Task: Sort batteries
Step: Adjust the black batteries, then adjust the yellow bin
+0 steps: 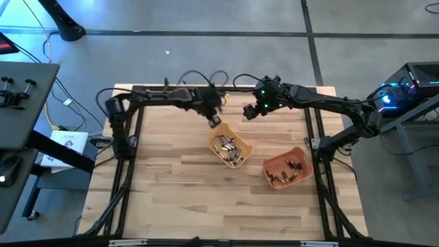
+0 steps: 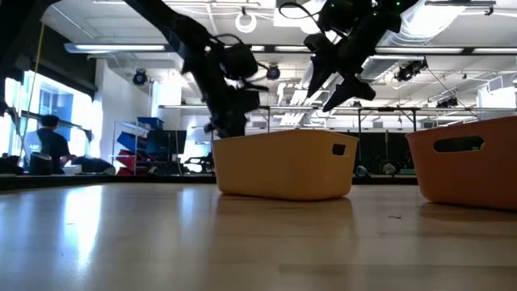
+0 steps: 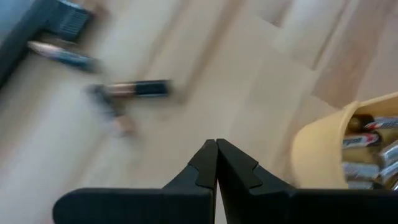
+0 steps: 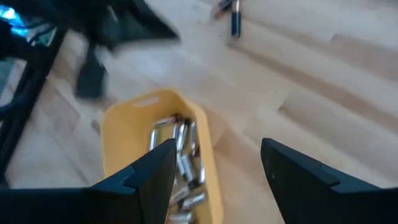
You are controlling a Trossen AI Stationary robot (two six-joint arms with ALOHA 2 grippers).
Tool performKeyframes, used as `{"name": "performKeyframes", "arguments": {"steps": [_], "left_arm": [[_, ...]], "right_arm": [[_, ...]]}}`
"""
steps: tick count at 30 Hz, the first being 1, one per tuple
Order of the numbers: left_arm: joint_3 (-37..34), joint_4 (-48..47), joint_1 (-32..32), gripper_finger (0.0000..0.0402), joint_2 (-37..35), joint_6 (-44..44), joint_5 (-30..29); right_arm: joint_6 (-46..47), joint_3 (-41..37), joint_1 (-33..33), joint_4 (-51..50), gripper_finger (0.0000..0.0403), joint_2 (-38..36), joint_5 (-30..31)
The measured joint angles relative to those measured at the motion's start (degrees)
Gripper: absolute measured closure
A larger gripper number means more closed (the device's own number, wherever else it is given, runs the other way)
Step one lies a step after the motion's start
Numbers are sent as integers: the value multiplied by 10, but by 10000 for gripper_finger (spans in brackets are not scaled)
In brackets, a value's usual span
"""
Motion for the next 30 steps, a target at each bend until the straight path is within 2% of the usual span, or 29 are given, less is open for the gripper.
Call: {"name": "performKeyframes", "arguments": {"steps": [4, 8, 10, 12, 14, 15, 19, 25, 30], "left_arm": [[-5, -46, 37, 401, -57, 33, -31], [-64, -34, 92, 401, -132, 20, -20], [-113, -3, 119, 401, -174, 1, 18], [-167, 21, 136, 401, -209, -47, 49], [-220, 18, 139, 401, -238, -89, 54], [-243, 14, 135, 401, -253, -103, 53], [-309, 10, 94, 401, -299, -190, 50], [-344, 4, 13, 401, -325, -306, 16], [-357, 14, -34, 401, -323, -333, -14]], "right_arm": [[10, 1, 8, -68, 179, 9, -36], [-41, 0, 37, -128, 212, 46, -21], [-61, 0, 53, -122, 252, 78, -13], [-84, 0, 68, -104, 313, 115, -11], [-106, 0, 77, -81, 376, 154, -12], [-121, 0, 82, -67, 387, 172, -13], [-154, -1, 94, -37, 389, 227, 10], [-185, -1, 150, 76, 399, 238, -43], [-189, 0, 212, 180, 401, 255, -62]]}}
